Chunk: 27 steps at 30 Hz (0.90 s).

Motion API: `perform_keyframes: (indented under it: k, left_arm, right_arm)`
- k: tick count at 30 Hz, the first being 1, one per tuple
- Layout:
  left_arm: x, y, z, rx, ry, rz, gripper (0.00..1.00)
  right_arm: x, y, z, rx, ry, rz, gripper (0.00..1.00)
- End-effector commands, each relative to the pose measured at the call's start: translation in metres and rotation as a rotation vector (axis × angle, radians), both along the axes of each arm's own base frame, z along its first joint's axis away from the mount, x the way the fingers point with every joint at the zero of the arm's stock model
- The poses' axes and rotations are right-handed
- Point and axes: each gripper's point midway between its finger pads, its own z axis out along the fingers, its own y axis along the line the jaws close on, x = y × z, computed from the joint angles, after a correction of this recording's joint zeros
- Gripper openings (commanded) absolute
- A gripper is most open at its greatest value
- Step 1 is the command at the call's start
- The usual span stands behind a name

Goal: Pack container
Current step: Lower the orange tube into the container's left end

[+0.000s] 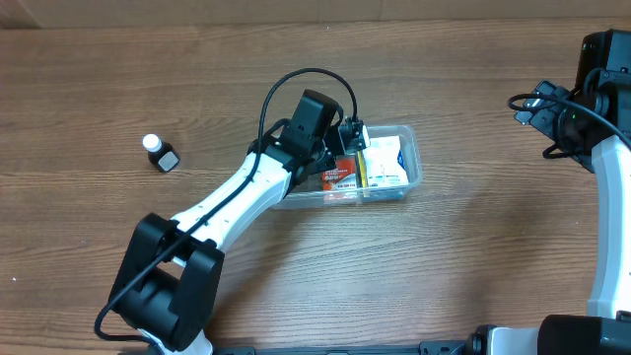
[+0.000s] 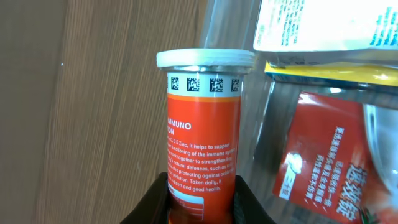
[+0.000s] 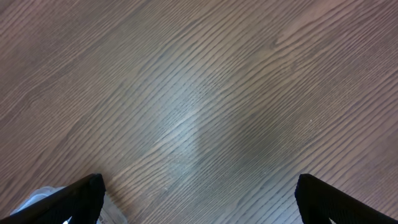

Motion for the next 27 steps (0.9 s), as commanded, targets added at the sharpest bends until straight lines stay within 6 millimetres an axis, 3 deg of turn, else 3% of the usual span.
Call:
perform_keyframes:
  k: [1, 11, 17, 27]
  left_arm:
    - [0.002, -0.005, -0.012, 0.000, 0.022, 0.010, 0.04]
    - [-0.002, -0.011, -0.013, 0.010, 0.021, -0.003, 0.04]
    - [-0.015, -0.018, -0.015, 0.198, -0.045, -0.099, 0.04]
    - [-0.011, -0.001, -0.017, 0.258, -0.046, -0.085, 0.04]
  right_arm:
    - [0.003, -0.001, 0.008, -0.003, -0.028, -0.004, 1.00]
    - [0.003, -0.001, 0.008, -0.003, -0.028, -0.004, 1.00]
    - [0.003, -0.001, 0.008, -0.003, -0.028, -0.004, 1.00]
    - [0.003, -0.001, 0.008, -0.003, -0.028, -0.004, 1.00]
